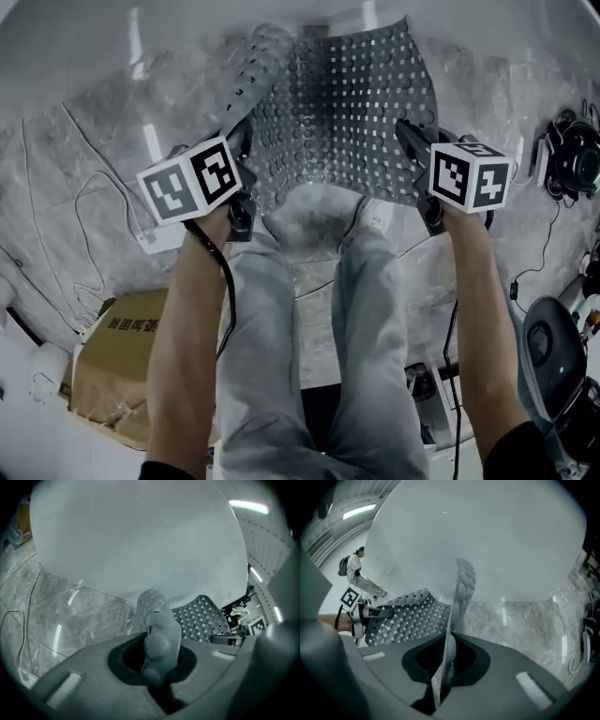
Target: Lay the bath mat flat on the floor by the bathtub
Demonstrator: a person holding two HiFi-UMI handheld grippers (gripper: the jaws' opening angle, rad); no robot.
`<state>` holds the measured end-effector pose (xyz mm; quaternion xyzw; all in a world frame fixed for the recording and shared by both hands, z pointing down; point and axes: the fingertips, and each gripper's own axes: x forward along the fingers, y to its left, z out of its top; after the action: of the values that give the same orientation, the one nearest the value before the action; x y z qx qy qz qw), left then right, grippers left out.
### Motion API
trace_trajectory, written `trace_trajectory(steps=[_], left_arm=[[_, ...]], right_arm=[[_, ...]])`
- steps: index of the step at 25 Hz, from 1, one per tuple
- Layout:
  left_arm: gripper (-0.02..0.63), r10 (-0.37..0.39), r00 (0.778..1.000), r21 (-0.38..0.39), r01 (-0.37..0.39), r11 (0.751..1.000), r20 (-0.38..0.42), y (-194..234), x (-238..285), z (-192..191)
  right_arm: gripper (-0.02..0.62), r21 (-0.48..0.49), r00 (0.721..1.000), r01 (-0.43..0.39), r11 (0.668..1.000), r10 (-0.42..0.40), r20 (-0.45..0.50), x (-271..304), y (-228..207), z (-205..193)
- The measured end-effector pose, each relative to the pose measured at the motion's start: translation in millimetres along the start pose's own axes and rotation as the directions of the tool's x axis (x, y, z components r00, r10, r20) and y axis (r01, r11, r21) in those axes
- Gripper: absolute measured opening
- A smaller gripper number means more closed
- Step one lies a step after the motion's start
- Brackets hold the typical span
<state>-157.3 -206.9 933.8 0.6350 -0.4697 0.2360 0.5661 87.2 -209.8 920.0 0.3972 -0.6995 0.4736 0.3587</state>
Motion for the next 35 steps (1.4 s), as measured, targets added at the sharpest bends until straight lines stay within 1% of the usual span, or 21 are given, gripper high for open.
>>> trace_trajectory(steps=[2,8,11,16,19,23,26,29,31,35], left_arm=[[0.021,-0.003,1.0,-0.006,0.003,1.0,0.005,8,11,1],[0.021,0.024,1.0,0.005,-0.024,1.0,0.018,26,32,5],[0.021,0.049,0.999,0.014,-0.049,0.999,0.012,37,44,-3],[0.021,0.071,0.997,0.029,-0.071,0.997,-0.001,59,64,-12],[0.022,0.097,0.995,0.062,-0.096,0.993,-0.015,80,75,-16],[0.022,0.127,0.991,0.098,-0.123,0.988,-0.038,112,90,-19],[0.023,0.151,0.988,0.11,-0.145,0.983,-0.044,133,98,-21],[0.023,0.166,0.985,0.118,-0.16,0.98,-0.039,148,105,-23],[0.023,0.17,0.984,0.131,-0.162,0.978,-0.051,156,112,-28],[0.023,0.195,0.98,0.151,-0.185,0.971,-0.05,173,119,-31]], right_arm=[[0.025,-0.047,1.0,0.028,0.998,-0.028,-0.001,11,0,2],[0.025,-0.065,0.999,0.041,0.997,-0.041,0.008,42,-10,2],[0.025,-0.08,0.998,0.06,0.995,-0.061,-0.001,53,-22,-2],[0.025,-0.099,0.995,0.098,0.99,-0.101,-0.021,71,-48,-10],[0.025,-0.117,0.992,0.118,0.986,-0.123,-0.036,81,-63,-14],[0.025,-0.095,0.988,0.136,0.986,-0.142,-0.059,95,-83,-23],[0.025,-0.081,0.985,0.153,0.985,-0.158,-0.069,105,-101,-33],[0.025,-0.13,0.98,0.166,0.978,-0.178,-0.089,112,-120,-43],[0.025,-0.164,0.973,0.183,0.969,-0.202,-0.109,115,-135,-53],[0.025,-0.212,0.961,0.211,0.954,-0.242,-0.131,127,-156,-61]])
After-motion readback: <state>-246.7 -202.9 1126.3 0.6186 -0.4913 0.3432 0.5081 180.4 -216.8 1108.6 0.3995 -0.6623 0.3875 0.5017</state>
